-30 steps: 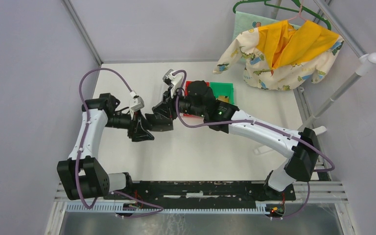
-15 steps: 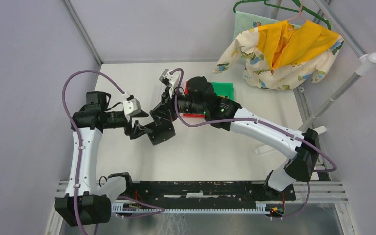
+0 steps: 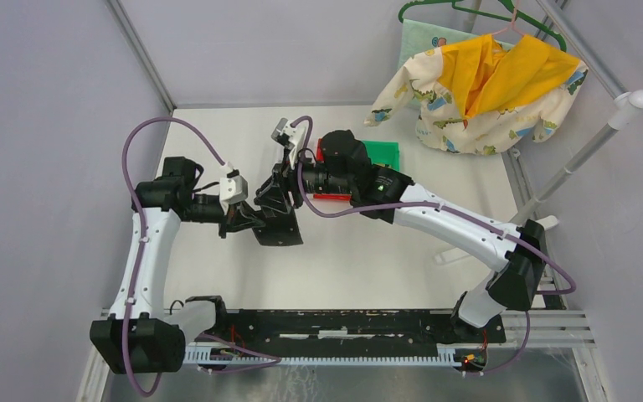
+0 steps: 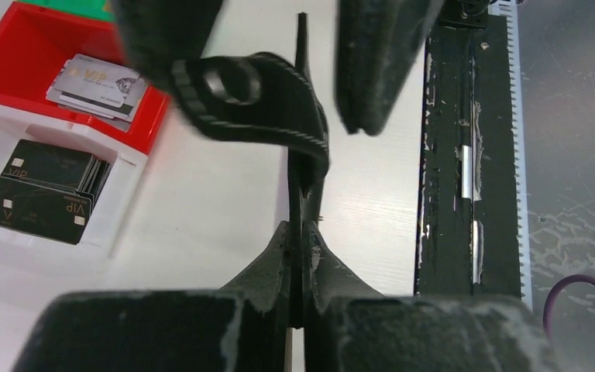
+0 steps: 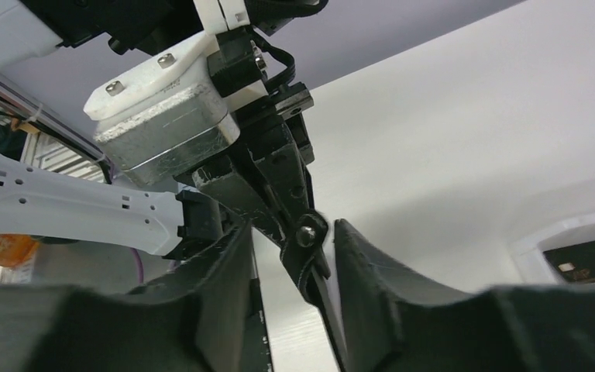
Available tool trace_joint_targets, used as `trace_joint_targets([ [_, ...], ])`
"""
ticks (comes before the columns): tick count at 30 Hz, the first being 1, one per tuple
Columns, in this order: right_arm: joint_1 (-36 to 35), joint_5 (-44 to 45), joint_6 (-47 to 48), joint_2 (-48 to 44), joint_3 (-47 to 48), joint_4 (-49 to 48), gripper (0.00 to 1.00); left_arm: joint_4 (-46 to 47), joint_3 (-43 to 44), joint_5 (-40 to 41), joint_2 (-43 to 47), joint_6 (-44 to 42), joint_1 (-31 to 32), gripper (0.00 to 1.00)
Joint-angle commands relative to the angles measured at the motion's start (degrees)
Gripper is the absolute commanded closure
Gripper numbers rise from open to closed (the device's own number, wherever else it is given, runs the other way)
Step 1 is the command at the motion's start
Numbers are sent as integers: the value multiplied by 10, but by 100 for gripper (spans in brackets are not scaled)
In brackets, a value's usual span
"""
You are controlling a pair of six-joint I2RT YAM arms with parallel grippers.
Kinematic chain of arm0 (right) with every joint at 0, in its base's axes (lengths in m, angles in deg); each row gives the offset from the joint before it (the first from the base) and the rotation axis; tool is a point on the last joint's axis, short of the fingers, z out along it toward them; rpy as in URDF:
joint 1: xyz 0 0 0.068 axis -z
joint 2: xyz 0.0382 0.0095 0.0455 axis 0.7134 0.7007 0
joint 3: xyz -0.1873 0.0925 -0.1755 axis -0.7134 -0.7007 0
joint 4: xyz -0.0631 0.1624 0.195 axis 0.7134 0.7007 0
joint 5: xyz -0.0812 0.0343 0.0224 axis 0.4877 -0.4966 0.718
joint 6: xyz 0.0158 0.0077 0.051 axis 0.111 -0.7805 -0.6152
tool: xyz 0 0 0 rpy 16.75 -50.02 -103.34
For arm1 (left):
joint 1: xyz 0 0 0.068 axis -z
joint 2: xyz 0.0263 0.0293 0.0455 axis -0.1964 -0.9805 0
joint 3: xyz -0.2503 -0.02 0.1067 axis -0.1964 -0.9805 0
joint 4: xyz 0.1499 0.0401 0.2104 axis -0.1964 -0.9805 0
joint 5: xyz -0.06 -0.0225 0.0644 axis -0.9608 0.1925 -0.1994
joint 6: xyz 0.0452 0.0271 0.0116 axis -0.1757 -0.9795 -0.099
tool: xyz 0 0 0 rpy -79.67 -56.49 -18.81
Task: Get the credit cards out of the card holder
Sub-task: Remove the credit card from the card holder.
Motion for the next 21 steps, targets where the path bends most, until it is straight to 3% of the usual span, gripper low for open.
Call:
trace_joint_targets([
  [1,4,1,11,-32,6,-38,43,19,23,-14,28,-44,2,98],
  [4,33,-4,29,-74,-31,-35,27,4,21,0,55,-133,4,98],
  [7,72,-23,65,-121,-77,-20,18,10,26,12,77,-186,7,98],
  [11,102,-63,151,-176,-161,-4,13,29,29,18,103,-210,10,98],
  [14,103,-88,198,-178,-168,40,12,18,31,17,116,-251,14,98],
  [16,105,-49,160,-159,-142,73,12,13,20,22,133,-311,14,98],
  [18,115,-36,62,-145,-129,79,12,33,-8,42,162,-387,14,98],
  [21,90,-106,10,-173,-174,-6,2,115,-75,74,217,-467,14,98],
])
